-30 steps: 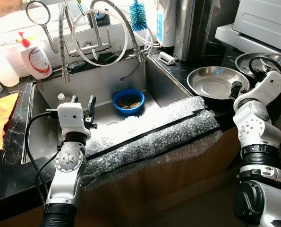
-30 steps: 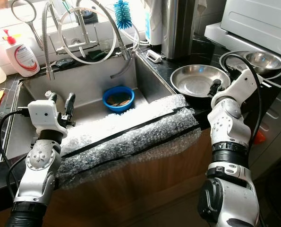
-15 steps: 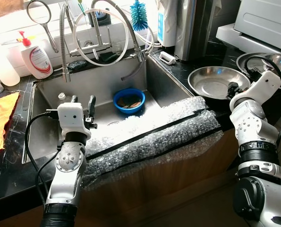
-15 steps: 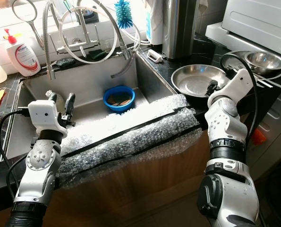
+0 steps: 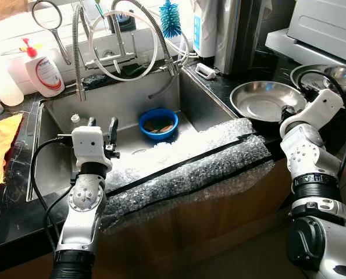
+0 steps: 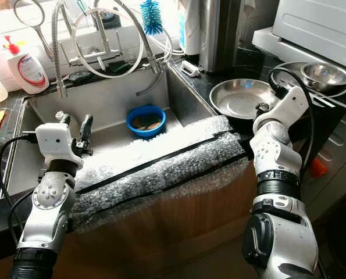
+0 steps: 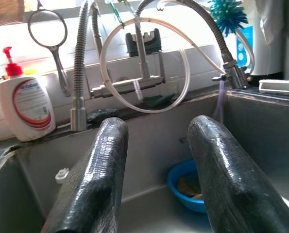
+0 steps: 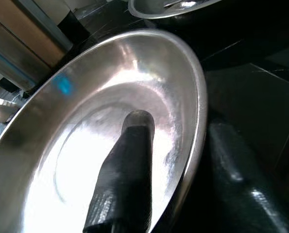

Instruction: Kitchen organization

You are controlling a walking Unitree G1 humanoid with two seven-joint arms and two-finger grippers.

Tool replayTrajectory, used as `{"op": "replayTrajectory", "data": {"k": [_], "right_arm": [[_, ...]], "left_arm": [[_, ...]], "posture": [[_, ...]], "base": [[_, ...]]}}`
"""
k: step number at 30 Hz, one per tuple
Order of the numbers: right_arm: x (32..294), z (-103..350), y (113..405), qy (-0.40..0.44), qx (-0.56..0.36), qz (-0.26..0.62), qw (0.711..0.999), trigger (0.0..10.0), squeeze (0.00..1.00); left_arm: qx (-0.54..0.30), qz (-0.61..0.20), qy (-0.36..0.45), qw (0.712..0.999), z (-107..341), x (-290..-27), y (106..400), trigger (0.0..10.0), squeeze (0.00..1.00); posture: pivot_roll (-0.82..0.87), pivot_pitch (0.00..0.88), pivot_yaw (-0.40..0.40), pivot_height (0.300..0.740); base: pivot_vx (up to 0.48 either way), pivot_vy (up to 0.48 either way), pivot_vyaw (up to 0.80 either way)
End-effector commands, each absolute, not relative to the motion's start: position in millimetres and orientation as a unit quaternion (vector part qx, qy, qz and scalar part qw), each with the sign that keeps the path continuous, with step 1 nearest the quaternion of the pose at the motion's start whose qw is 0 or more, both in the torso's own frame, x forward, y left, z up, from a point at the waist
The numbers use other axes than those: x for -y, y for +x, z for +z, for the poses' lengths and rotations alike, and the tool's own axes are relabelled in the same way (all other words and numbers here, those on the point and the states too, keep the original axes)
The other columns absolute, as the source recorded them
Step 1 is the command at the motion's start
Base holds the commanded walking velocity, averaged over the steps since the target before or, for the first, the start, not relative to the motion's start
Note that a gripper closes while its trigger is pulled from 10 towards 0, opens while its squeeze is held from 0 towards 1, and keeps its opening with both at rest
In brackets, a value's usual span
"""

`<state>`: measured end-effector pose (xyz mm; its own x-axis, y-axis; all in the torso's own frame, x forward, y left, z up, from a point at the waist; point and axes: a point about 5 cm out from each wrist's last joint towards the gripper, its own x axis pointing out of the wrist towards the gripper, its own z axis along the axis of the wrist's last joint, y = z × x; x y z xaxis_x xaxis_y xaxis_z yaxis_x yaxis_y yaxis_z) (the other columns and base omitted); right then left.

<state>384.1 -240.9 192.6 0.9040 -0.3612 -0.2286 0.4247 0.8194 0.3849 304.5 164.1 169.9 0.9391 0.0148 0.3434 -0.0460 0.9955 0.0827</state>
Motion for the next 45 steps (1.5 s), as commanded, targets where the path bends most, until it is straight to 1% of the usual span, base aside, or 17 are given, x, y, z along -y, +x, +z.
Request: {"op": "replayTrajectory", "data": {"k": [1,7,8,9,10,11,12,18,19,24,25,29,33,36,38,41,45], "right_arm": [[231.1,198.0,388.5,0.216,-0.071,-0.193,0.955,0.0,0.00],[225.8,200.4,389.7,0.224,-0.057,-0.186,0.955,0.0,0.00],[221.8,202.4,390.3,0.233,-0.044,-0.181,0.955,2.9,0.00],[221.8,202.4,390.3,0.233,-0.044,-0.181,0.955,2.9,0.00],[219.9,202.8,390.3,0.233,-0.039,-0.179,0.955,9.1,0.00],[218.8,203.1,390.3,0.232,-0.036,-0.178,0.956,9.1,0.00],[217.8,203.5,390.2,0.230,-0.031,-0.177,0.956,10.0,0.00],[216.8,207.4,389.8,0.227,0.000,-0.179,0.957,10.0,0.00],[217.4,208.3,389.7,0.228,0.006,-0.181,0.957,0.0,0.00],[216.3,223.1,389.9,0.205,0.061,-0.168,0.962,0.0,0.00],[214.2,233.5,389.4,0.185,0.096,-0.160,0.965,10.0,0.00],[210.5,256.1,385.7,0.148,0.179,-0.144,0.962,10.0,0.00],[207.0,265.0,383.3,0.135,0.217,-0.126,0.958,10.0,0.00],[194.2,275.0,379.8,0.124,0.258,-0.081,0.955,10.0,0.00],[175.2,272.7,379.2,0.125,0.270,-0.008,0.955,10.0,0.00],[160.5,265.2,377.6,0.141,0.265,0.041,0.953,10.0,0.00],[129.4,240.2,372.2,0.156,0.229,0.112,0.954,10.0,0.00]], "left_arm": [[0.177,0.013,0.052,0.983,172.9,-164.8,306.9,10.0,0.00],[0.179,0.015,0.053,0.982,174.0,-165.5,307.2,10.0,0.00],[0.180,0.015,0.054,0.982,174.3,-165.6,307.4,10.0,0.00],[0.180,0.015,0.054,0.982,174.3,-165.6,307.4,10.0,0.00],[0.180,0.015,0.055,0.982,174.5,-165.3,307.6,10.0,0.00],[0.181,0.015,0.055,0.982,174.7,-165.1,307.7,10.0,0.00],[0.181,0.015,0.055,0.982,174.9,-164.8,307.9,10.0,0.00],[0.187,0.016,0.054,0.981,176.9,-164.2,308.5,10.0,0.00],[0.188,0.016,0.054,0.981,177.1,-164.1,308.6,10.0,0.00],[0.196,0.017,0.059,0.979,179.5,-163.5,308.3,10.0,0.00],[0.201,0.017,0.060,0.978,181.3,-163.2,308.1,10.0,0.00],[0.216,0.018,0.063,0.974,188.5,-162.2,307.6,10.0,0.00],[0.229,0.024,0.057,0.972,196.7,-163.7,306.9,10.0,0.00],[0.236,0.031,0.013,0.971,205.8,-168.6,306.8,10.0,0.00],[0.239,0.030,-0.031,0.970,211.1,-171.3,306.9,10.0,0.00],[0.238,0.027,-0.072,0.968,213.3,-173.2,306.7,10.0,0.00],[0.229,-0.015,-0.174,0.958,214.0,-170.3,305.3,10.0,0.00]], "posture": [[-0.17,0.000,0.098,0.740],[-0.17,0.000,0.099,0.740],[-0.17,0.000,0.100,0.740],[-0.17,0.000,0.100,0.740],[-0.17,0.000,0.100,0.740],[-0.17,0.000,0.100,0.740],[-0.17,0.000,0.099,0.740],[-0.17,0.000,0.099,0.740],[-0.17,0.000,0.098,0.740],[-0.17,0.000,0.097,0.740],[-0.17,0.000,0.098,0.740],[-0.17,0.000,0.098,0.740],[-0.17,0.000,0.098,0.740],[-0.16,0.000,0.098,0.740],[-0.16,0.000,0.098,0.740],[-0.16,0.000,0.098,0.740],[-0.15,0.000,0.100,0.740]], "base": [[0.000,0.000,0.00],[0.000,0.000,0.00],[0.000,0.000,0.00],[0.000,0.000,0.00],[0.000,0.000,0.00],[0.000,0.000,0.00],[0.000,0.000,0.00],[0.000,0.000,0.00],[0.000,0.000,0.00],[0.000,0.000,0.00],[0.000,0.000,0.00],[0.000,0.000,0.00],[0.000,0.000,0.00],[0.000,0.000,0.00],[0.000,0.000,0.00],[0.000,0.000,0.00],[0.000,0.000,0.00]]}}
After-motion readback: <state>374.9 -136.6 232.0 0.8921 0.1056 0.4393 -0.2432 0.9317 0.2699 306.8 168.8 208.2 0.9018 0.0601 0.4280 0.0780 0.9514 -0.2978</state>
